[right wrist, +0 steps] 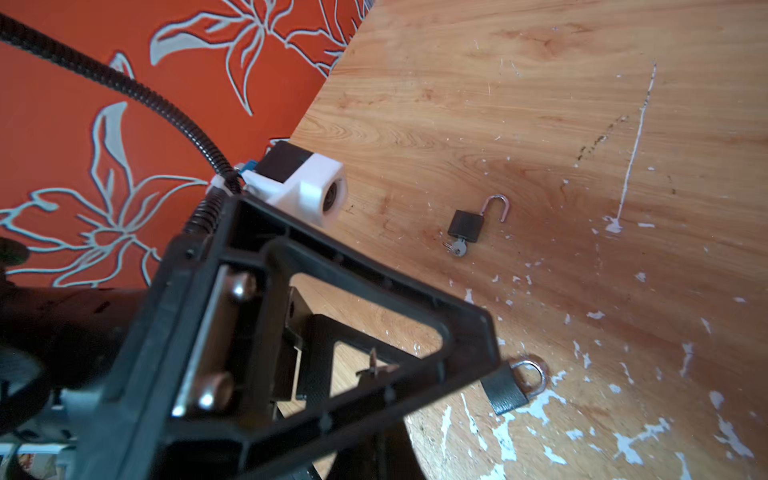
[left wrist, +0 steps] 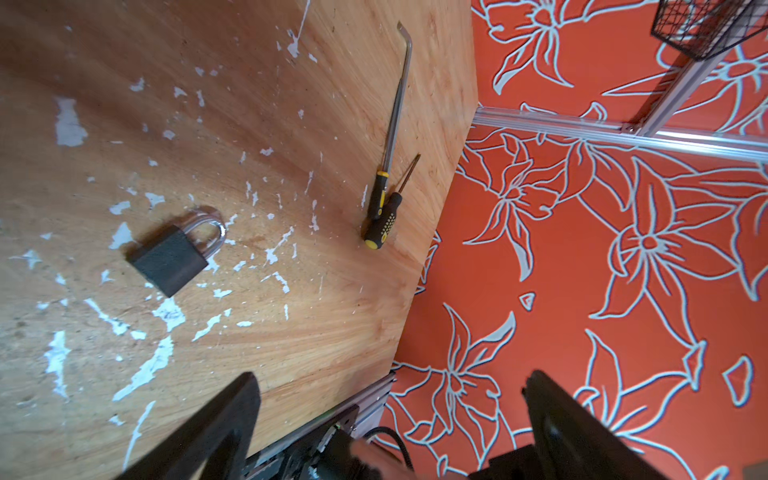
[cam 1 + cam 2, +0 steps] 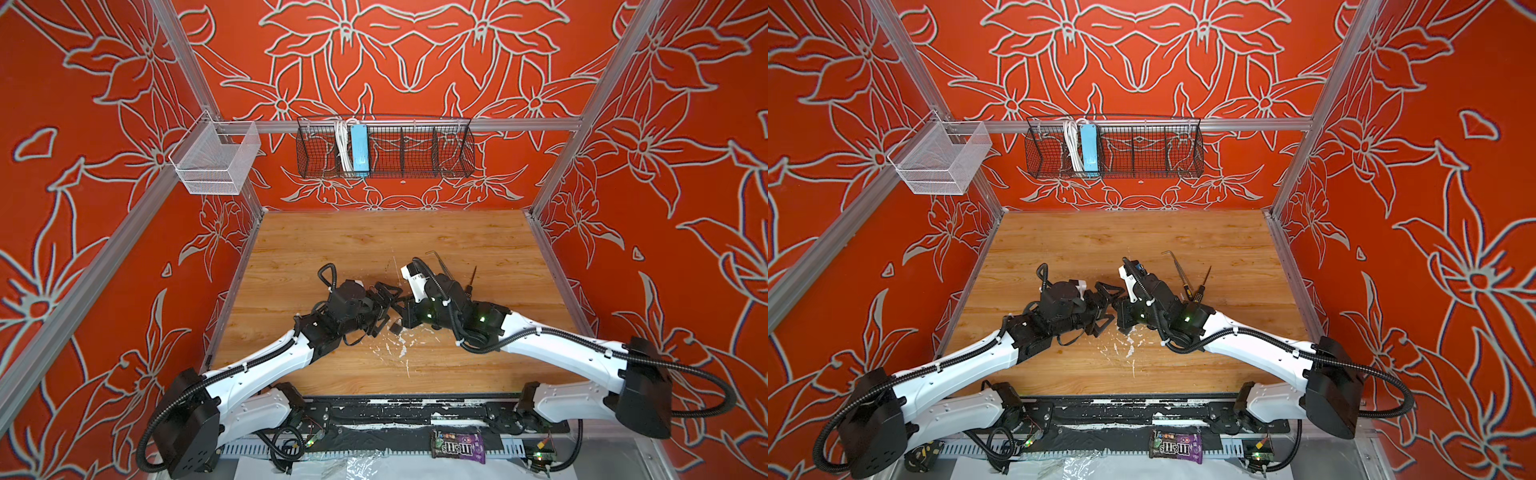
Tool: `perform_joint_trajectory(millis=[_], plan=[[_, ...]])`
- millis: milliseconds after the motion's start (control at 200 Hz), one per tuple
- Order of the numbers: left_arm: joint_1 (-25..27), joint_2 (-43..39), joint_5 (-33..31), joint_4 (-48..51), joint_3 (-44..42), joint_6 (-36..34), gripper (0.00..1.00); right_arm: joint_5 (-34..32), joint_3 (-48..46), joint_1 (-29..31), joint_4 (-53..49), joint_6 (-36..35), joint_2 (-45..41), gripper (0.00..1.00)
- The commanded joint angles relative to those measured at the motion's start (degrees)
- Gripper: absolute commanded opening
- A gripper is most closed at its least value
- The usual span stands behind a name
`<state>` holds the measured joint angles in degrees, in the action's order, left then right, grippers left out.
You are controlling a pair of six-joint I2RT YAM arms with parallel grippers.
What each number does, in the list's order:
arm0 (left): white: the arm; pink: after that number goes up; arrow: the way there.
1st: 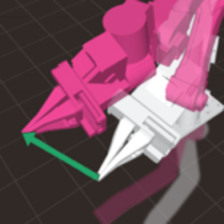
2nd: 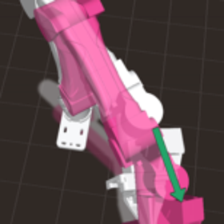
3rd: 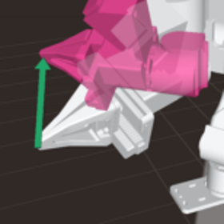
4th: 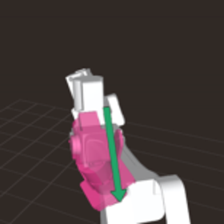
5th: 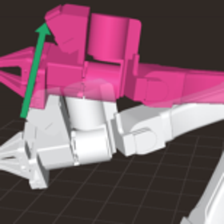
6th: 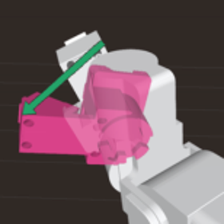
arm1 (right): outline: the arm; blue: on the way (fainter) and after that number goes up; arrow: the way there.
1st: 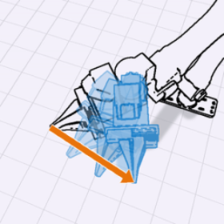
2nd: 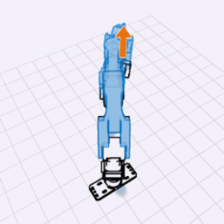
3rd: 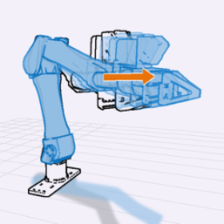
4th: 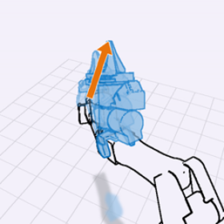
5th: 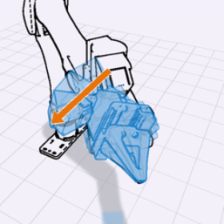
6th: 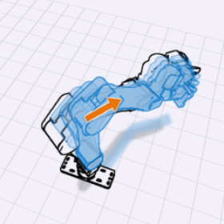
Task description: Unlock with the key
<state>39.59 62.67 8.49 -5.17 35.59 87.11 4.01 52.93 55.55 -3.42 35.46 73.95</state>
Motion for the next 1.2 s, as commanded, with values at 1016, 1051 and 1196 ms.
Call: perform_joint_trajectory(millis=[1016, 1051, 1196], plan=[[0.4, -3.9, -10.4, -6.1, -3.6, 8.5, 0.67, 3.9, -4.8, -0.4, 7.0, 3.2, 0.3, 0.00], [0.5, -3.9, -10.6, -6.0, -3.7, 8.6, 0.66, 3.8, -4.9, -0.4, 6.7, 3.2, 0.3, 0.00], [0.5, -4.6, -11.1, -4.8, -3.9, 8.9, 0.60, 2.9, -5.2, -0.4, 5.6, 3.1, -0.5, 0.00]])
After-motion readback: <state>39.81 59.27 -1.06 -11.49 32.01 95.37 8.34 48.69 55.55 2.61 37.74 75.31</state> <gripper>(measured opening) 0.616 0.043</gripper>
